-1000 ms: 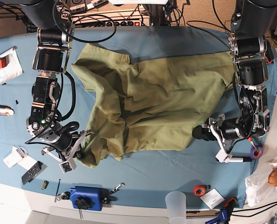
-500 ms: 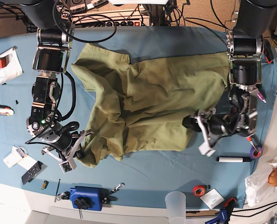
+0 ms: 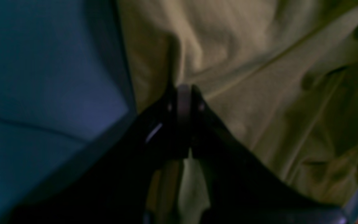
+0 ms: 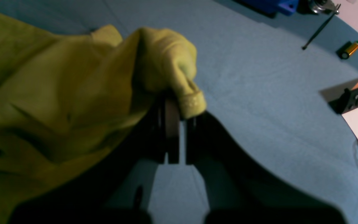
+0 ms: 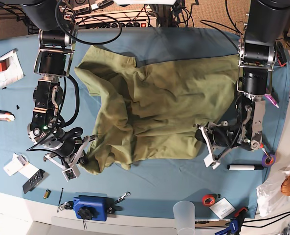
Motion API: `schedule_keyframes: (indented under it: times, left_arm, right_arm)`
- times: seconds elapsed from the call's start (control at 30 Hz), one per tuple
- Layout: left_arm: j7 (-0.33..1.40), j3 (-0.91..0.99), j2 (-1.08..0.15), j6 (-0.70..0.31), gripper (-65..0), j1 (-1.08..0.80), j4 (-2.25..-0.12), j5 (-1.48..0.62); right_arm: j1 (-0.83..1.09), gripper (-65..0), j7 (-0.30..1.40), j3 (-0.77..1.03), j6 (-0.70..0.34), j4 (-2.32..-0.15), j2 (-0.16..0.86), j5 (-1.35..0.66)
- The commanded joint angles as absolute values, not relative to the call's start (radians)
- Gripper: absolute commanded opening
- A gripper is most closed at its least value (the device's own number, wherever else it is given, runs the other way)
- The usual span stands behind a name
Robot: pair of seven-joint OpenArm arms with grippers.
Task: Layout the t-shirt on the table in an organized manner, then fold the t-shirt properly
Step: 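Drag the grasped shirt edges outward with both grippers to spread it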
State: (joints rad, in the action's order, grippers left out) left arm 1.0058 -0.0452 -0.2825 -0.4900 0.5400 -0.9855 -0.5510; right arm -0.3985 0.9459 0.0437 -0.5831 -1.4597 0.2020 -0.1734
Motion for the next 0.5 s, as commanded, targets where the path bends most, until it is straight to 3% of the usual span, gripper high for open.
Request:
schedule_keyframes:
  times: [0.0,0.17,0.47]
  left_arm:
    - [0.992,-0.041,-0.305,-0.49,-65.0,0.596,-1.001,-0.553]
    - [0.926,-0.041,-0.344,-0.411,-65.0,0.654,-1.001,-0.546]
    - [0.879,-0.041,-0.352,-0.398,-65.0,0.64,-1.001,-0.508]
  right_arm:
    - [-0.428,-65.0,0.923,0.047,-0.578,-1.477,0.213,-0.183]
    - [-0.427,-65.0,0.923,0.047,-0.578,-1.477,0.213,-0.183]
    - [-0.427,-65.0,0.904,0.047,-0.578,-1.477,0.21,-0.186]
